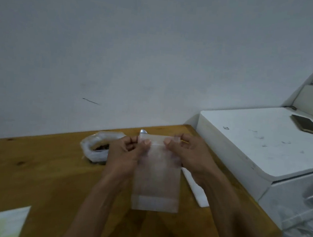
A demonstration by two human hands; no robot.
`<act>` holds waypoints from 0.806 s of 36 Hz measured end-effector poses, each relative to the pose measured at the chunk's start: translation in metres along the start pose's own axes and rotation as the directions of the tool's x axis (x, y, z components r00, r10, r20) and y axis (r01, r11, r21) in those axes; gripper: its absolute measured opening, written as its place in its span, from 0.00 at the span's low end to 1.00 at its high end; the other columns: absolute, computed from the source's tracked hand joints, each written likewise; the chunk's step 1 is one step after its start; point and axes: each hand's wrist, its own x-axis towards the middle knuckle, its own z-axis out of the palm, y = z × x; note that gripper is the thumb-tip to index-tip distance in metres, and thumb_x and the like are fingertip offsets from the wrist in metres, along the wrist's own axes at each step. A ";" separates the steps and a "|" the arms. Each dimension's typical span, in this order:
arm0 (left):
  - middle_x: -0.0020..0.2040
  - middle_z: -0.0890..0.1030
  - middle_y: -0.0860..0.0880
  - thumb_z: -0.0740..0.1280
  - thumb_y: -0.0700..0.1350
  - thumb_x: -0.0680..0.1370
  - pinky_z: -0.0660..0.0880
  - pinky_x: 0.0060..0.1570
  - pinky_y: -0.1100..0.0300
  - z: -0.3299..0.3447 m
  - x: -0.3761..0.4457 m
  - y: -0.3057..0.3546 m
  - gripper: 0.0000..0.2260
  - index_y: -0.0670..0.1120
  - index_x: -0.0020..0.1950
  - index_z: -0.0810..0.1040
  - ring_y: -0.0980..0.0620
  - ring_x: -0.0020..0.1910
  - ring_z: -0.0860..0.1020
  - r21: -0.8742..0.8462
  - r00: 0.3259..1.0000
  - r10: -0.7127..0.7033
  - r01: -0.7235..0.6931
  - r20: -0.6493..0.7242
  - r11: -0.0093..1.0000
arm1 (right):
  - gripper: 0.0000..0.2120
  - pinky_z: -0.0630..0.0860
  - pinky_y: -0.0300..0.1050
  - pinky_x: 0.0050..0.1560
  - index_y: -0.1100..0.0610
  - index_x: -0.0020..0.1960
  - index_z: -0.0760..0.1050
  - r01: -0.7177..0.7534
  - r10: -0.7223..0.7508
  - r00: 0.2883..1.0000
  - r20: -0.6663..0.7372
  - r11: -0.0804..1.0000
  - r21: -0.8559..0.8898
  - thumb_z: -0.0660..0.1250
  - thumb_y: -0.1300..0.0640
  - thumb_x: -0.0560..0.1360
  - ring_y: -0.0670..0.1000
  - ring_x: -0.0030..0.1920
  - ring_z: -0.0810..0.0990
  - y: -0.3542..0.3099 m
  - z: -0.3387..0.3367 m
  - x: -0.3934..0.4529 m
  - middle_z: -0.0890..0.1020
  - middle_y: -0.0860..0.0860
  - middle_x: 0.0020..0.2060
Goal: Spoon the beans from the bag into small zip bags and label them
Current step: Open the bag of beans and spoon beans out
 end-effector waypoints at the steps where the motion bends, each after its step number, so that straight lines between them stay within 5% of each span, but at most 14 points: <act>1: 0.42 0.87 0.47 0.73 0.43 0.76 0.79 0.36 0.60 -0.014 -0.001 0.002 0.05 0.43 0.49 0.83 0.49 0.41 0.85 0.029 0.999 0.037 -0.036 -0.024 0.999 | 0.14 0.82 0.54 0.40 0.55 0.40 0.80 0.016 -0.015 1.000 0.024 0.999 -0.030 0.78 0.45 0.68 0.54 0.41 0.85 -0.002 0.013 0.001 0.87 0.54 0.40; 7: 0.40 0.78 0.53 0.77 0.54 0.71 0.74 0.38 0.59 -0.083 -0.018 0.008 0.14 0.51 0.47 0.76 0.60 0.38 0.77 0.428 0.872 0.317 -0.141 -0.372 0.893 | 0.08 0.78 0.50 0.41 0.55 0.38 0.79 0.056 -0.067 0.987 0.146 0.995 0.079 0.76 0.57 0.74 0.52 0.40 0.82 -0.009 0.096 -0.007 0.84 0.54 0.37; 11: 0.29 0.78 0.54 0.73 0.62 0.71 0.71 0.34 0.58 -0.111 -0.028 0.016 0.19 0.46 0.35 0.78 0.59 0.29 0.74 0.245 0.918 0.177 -0.091 -0.356 0.965 | 0.04 0.82 0.49 0.39 0.56 0.44 0.80 0.043 -0.081 0.953 0.293 0.990 0.134 0.72 0.63 0.76 0.52 0.43 0.86 -0.014 0.140 -0.018 0.86 0.57 0.41; 13: 0.28 0.77 0.54 0.73 0.64 0.68 0.74 0.37 0.53 -0.122 -0.029 0.017 0.21 0.45 0.34 0.78 0.56 0.31 0.75 0.144 0.929 0.110 -0.062 -0.352 0.988 | 0.02 0.82 0.51 0.43 0.59 0.49 0.80 0.024 -0.089 0.916 0.391 0.986 0.167 0.71 0.62 0.77 0.54 0.48 0.85 -0.017 0.153 -0.023 0.86 0.58 0.46; 17: 0.31 0.79 0.49 0.74 0.62 0.66 0.81 0.52 0.39 -0.140 -0.035 0.020 0.19 0.46 0.34 0.79 0.42 0.41 0.82 0.060 0.940 0.056 -0.038 -0.336 0.997 | 0.14 0.82 0.54 0.48 0.61 0.58 0.80 -0.086 -0.056 0.866 0.497 0.962 0.258 0.68 0.54 0.77 0.55 0.54 0.85 -0.026 0.169 -0.030 0.86 0.56 0.52; 22: 0.40 0.82 0.36 0.72 0.59 0.71 0.80 0.53 0.37 -0.151 -0.043 0.023 0.20 0.41 0.41 0.83 0.36 0.46 0.81 0.084 0.953 0.101 -0.080 -0.286 0.993 | 0.11 0.81 0.45 0.43 0.61 0.59 0.81 -0.101 -0.056 0.845 0.532 0.960 0.261 0.67 0.58 0.79 0.49 0.49 0.86 -0.029 0.173 -0.030 0.87 0.52 0.47; 29: 0.37 0.83 0.44 0.69 0.51 0.78 0.80 0.48 0.38 -0.145 -0.052 0.022 0.12 0.45 0.41 0.83 0.42 0.43 0.83 0.209 0.940 0.196 -0.140 -0.280 0.968 | 0.10 0.81 0.48 0.46 0.58 0.58 0.83 -0.035 -0.073 0.846 0.529 0.981 0.193 0.64 0.60 0.81 0.51 0.51 0.85 -0.023 0.168 -0.027 0.86 0.52 0.49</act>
